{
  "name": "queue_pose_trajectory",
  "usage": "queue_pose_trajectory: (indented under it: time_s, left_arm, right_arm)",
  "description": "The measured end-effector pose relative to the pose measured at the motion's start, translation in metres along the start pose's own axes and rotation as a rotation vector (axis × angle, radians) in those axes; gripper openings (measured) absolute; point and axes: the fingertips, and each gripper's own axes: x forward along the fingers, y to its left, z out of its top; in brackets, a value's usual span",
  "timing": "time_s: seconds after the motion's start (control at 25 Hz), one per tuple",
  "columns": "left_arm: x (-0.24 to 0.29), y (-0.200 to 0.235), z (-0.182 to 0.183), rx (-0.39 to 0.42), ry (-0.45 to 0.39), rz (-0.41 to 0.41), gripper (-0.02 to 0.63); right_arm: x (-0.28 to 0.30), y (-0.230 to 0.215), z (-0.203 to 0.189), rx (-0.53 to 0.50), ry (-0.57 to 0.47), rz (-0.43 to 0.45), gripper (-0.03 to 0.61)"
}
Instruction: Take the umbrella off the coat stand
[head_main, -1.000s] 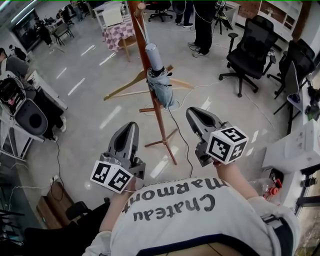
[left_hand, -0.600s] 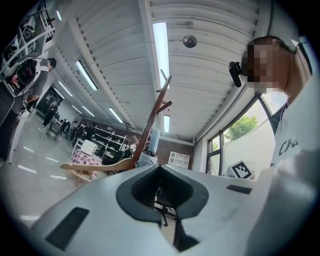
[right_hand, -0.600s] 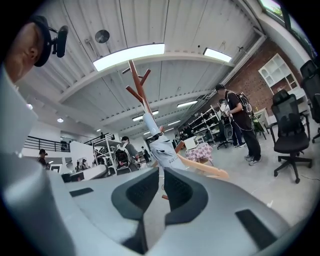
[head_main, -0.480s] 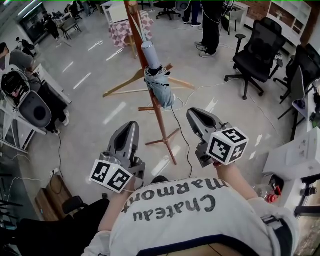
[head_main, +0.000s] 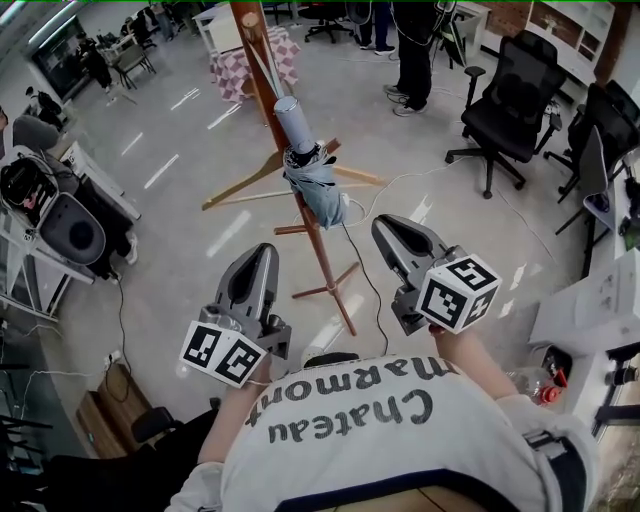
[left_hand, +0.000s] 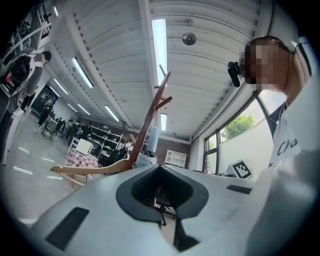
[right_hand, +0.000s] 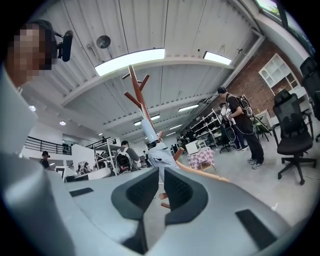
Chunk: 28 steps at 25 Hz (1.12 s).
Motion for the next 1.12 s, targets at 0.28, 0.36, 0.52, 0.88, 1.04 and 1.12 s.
queue_pose_trajectory:
  time_s: [0.28, 0.36, 0.52, 0.88, 1.04, 1.12]
  left_arm:
    - [0.018, 0.018, 0.024, 0.028, 0.0, -0.053, 0.023]
    - [0.02, 0.027, 0.025, 0.026, 0.007, -0.055, 0.023]
    - [0.024, 0.043, 0.027, 0.013, 0.011, -0.067, 0.023]
    - [0.034, 0.081, 0.045, 0.002, 0.008, -0.072, 0.023]
    - [0.037, 0.096, 0.048, -0.013, 0.004, -0.069, 0.023]
    - [0.038, 0.103, 0.048, -0.018, -0.001, -0.067, 0.023]
  right_arm:
    - [0.02, 0.011, 0.027, 0.01, -0.054, 0.016, 0.049]
    - [0.026, 0.019, 0.034, -0.028, -0.068, 0.02, 0.049]
    - [0.035, 0.025, 0.041, -0.104, -0.076, -0.004, 0.049]
    - [0.076, 0.043, 0.068, -0.177, -0.079, 0.077, 0.224]
    - [0.09, 0.045, 0.079, -0.223, -0.098, 0.065, 0.224]
    - [0.098, 0.045, 0.083, -0.245, -0.092, 0.065, 0.224]
